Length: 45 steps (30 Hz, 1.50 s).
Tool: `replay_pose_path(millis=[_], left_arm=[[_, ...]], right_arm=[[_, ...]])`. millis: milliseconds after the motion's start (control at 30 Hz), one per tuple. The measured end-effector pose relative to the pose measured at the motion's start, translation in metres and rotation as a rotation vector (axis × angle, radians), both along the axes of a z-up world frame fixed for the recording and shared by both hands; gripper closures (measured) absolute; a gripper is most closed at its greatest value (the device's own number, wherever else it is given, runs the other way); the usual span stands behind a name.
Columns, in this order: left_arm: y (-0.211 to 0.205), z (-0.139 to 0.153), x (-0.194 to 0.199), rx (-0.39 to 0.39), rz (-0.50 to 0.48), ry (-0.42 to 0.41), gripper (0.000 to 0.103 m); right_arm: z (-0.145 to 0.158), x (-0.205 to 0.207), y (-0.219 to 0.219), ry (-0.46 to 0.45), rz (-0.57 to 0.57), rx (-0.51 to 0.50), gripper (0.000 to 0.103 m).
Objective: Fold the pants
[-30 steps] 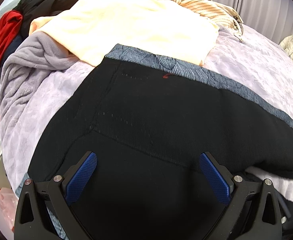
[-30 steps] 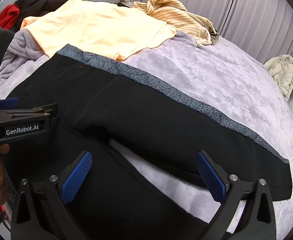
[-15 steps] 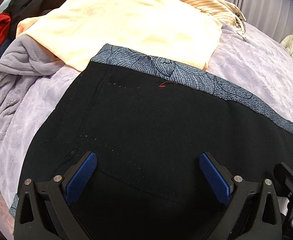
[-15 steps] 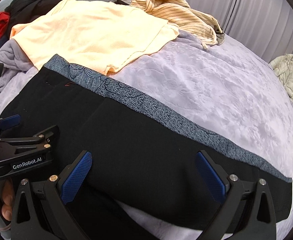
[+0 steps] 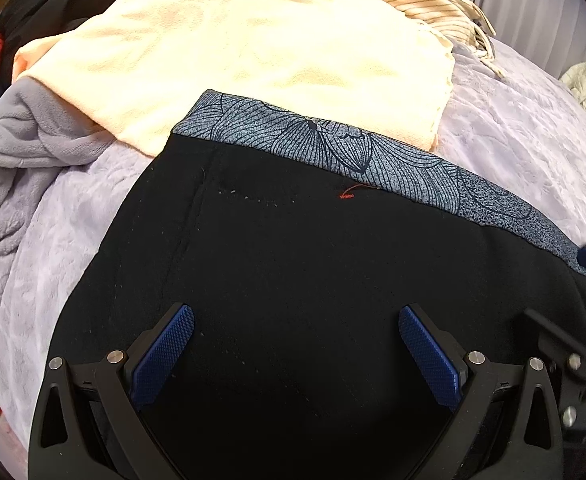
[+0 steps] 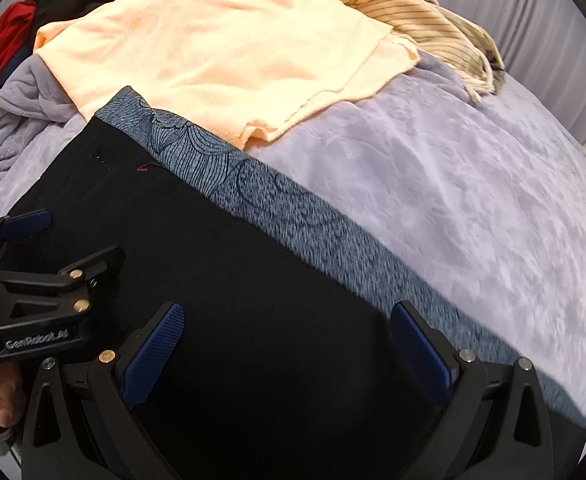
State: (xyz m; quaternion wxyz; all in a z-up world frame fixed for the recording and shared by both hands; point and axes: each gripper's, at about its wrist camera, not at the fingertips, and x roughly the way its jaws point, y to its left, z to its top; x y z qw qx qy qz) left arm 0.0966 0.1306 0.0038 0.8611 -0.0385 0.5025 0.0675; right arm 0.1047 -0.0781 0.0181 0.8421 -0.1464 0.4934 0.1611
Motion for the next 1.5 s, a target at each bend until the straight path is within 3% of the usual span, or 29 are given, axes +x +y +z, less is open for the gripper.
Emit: replay_pose_path(millis=[333, 467, 500, 567, 600, 633, 767, 833, 967, 1067, 1233, 1267, 1300, 1367, 1500], left_arm=[[0.009, -0.013, 0.003, -0.043, -0.019, -0.027, 0.000], [0.006, -0.017, 0.002, -0.029, -0.021, -0.051, 0.000], [0.005, -0.017, 0.002, -0.021, -0.022, -0.056, 0.000], [0.007, -0.017, 0.002, -0.030, -0.023, -0.054, 0.000], [0.008, -0.016, 0.002, -0.043, -0.023, -0.052, 0.000], [0.010, -0.014, 0.002, -0.055, -0.021, -0.047, 0.000], [0.025, 0.000, 0.002, -0.174, 0.020, -0.023, 0.000], [0.037, 0.013, -0.002, -0.295, 0.065, -0.041, 0.000], [0.048, 0.040, 0.000, -0.408, 0.120, -0.089, 0.000], [0.041, 0.060, 0.013, -0.396, 0.146, -0.109, 0.000], [0.026, 0.045, 0.054, -0.203, 0.278, 0.004, 0.000], [0.025, 0.035, 0.060, -0.197, 0.289, 0.040, 0.009], [0.021, 0.020, 0.060, -0.195, 0.301, 0.079, 0.043], [0.019, 0.004, 0.057, -0.182, 0.314, 0.141, 0.074], [0.026, -0.002, 0.039, -0.227, 0.300, 0.102, 0.084]], right_arm=[[-0.027, 0.072, 0.007, 0.138, 0.165, 0.052, 0.000], [-0.042, 0.077, 0.007, 0.170, 0.225, 0.064, 0.002], [-0.041, 0.076, 0.008, 0.173, 0.250, 0.074, 0.012], [-0.033, 0.067, 0.008, 0.158, 0.291, 0.088, 0.046], [-0.028, 0.061, 0.008, 0.143, 0.302, 0.091, 0.078], [-0.022, 0.052, 0.008, 0.139, 0.319, 0.104, 0.084], [-0.003, 0.012, 0.013, 0.045, 0.367, 0.085, 0.088], [0.008, -0.010, 0.014, -0.010, 0.377, 0.085, 0.088], [0.019, -0.044, 0.018, -0.098, 0.391, 0.040, 0.088], [0.018, -0.061, 0.020, -0.164, 0.384, -0.016, 0.088], [0.017, -0.077, 0.024, -0.216, 0.366, -0.046, 0.088], [0.016, -0.079, 0.026, -0.222, 0.369, -0.056, 0.088], [0.015, -0.080, 0.027, -0.225, 0.370, -0.064, 0.088], [0.014, -0.086, 0.030, -0.230, 0.375, -0.082, 0.088], [0.012, -0.086, 0.031, -0.237, 0.389, -0.115, 0.083]])
